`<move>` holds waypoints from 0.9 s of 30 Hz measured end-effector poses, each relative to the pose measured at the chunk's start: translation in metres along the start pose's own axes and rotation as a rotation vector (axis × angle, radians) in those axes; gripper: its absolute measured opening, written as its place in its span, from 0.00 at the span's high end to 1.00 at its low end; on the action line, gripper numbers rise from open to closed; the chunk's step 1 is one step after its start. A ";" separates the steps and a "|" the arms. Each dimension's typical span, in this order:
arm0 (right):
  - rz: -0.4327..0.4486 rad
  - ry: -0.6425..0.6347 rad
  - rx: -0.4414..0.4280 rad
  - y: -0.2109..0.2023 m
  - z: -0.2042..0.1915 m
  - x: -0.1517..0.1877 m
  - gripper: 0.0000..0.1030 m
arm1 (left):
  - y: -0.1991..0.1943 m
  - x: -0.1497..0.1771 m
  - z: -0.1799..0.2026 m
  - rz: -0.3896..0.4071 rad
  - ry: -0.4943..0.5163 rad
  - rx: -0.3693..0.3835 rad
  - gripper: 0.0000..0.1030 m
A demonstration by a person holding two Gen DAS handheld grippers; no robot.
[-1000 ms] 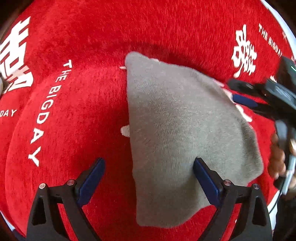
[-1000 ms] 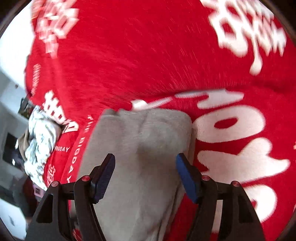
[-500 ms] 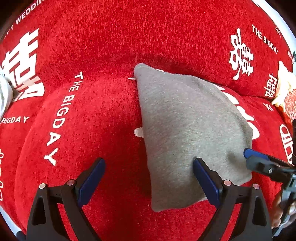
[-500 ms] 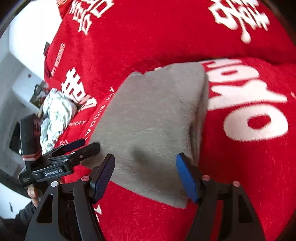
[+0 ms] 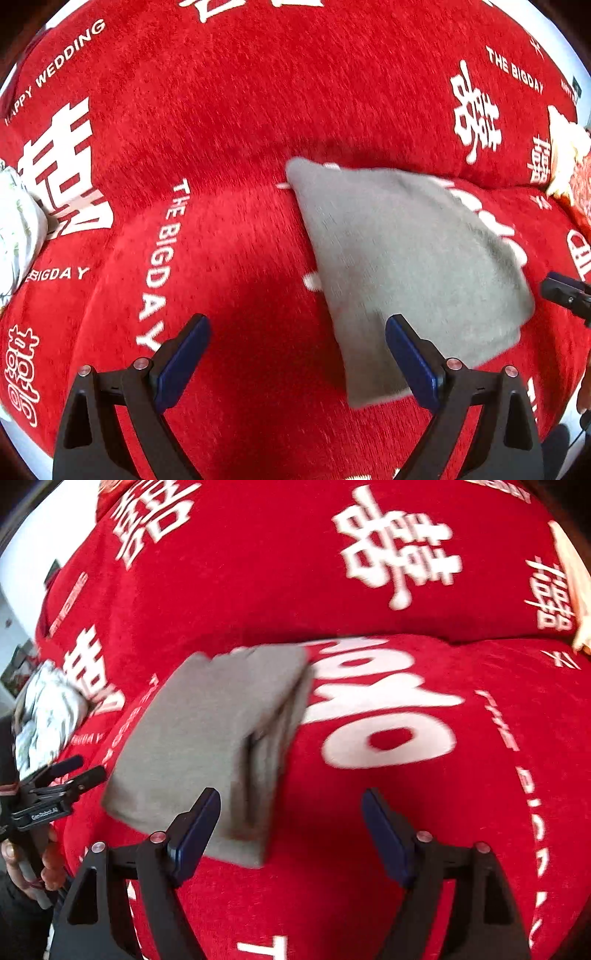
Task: Fold small clothes
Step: 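Open both grippers and release the sweater onto the sofa, then grasp the folded sweater side with both grippers close together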
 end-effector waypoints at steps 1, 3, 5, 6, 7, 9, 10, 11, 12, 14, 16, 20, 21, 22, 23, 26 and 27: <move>0.002 0.022 -0.005 -0.002 0.005 -0.004 0.20 | 0.000 -0.006 -0.004 -0.004 -0.018 0.009 0.07; 0.005 0.070 -0.015 -0.001 0.010 -0.017 0.20 | 0.005 -0.023 -0.013 -0.033 -0.102 0.090 0.07; 0.006 0.095 -0.040 0.004 0.007 -0.030 0.20 | 0.019 -0.039 -0.015 -0.100 -0.180 0.214 0.07; -0.003 0.109 -0.064 0.009 0.005 -0.036 0.20 | 0.026 -0.044 -0.013 -0.136 -0.200 0.254 0.07; -0.016 0.120 -0.088 0.016 0.004 -0.041 0.20 | 0.034 -0.048 -0.011 -0.170 -0.210 0.288 0.07; -0.057 0.148 -0.153 0.037 -0.003 -0.052 0.20 | 0.050 -0.055 0.000 -0.226 -0.207 0.336 0.07; -0.071 0.162 -0.168 0.045 -0.004 -0.055 0.20 | 0.059 -0.057 0.003 -0.247 -0.209 0.335 0.07; -0.091 0.180 -0.181 0.056 -0.006 -0.060 0.20 | 0.067 -0.059 0.006 -0.265 -0.213 0.335 0.07; -0.104 0.187 -0.193 0.064 -0.007 -0.062 0.20 | 0.076 -0.060 0.010 -0.288 -0.216 0.353 0.07; -0.149 0.216 -0.261 0.084 -0.011 -0.067 0.20 | 0.093 -0.059 0.019 -0.339 -0.236 0.418 0.07; -0.209 0.244 -0.338 0.106 -0.019 -0.066 0.22 | 0.104 -0.058 0.025 -0.367 -0.263 0.464 0.07; -0.206 0.196 -0.302 0.121 -0.032 -0.071 0.42 | 0.108 -0.062 0.045 -0.338 -0.195 0.436 0.24; -0.203 0.203 -0.303 0.122 -0.033 -0.072 0.48 | 0.107 -0.064 0.048 -0.325 -0.174 0.409 0.29; -0.199 0.199 -0.306 0.121 -0.035 -0.073 0.53 | 0.106 -0.065 0.050 -0.313 -0.156 0.400 0.31; -0.188 0.182 -0.299 0.118 -0.037 -0.074 0.55 | 0.104 -0.066 0.051 -0.300 -0.143 0.397 0.37; -0.154 0.112 -0.236 0.109 -0.048 -0.074 0.59 | 0.096 -0.068 0.054 -0.267 -0.117 0.382 0.45; -0.147 0.097 -0.216 0.107 -0.051 -0.074 0.59 | 0.093 -0.068 0.054 -0.254 -0.104 0.365 0.46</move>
Point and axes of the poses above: each gripper's, at about its wrist camera, not at the fingertips, and y roughly the way its jaws point, z to its right, x to its underside, the point moved 8 cm from there along y, roughly the way its jaws point, and after that the axes turned 10 degrees about -z, right-handed, at the moved point
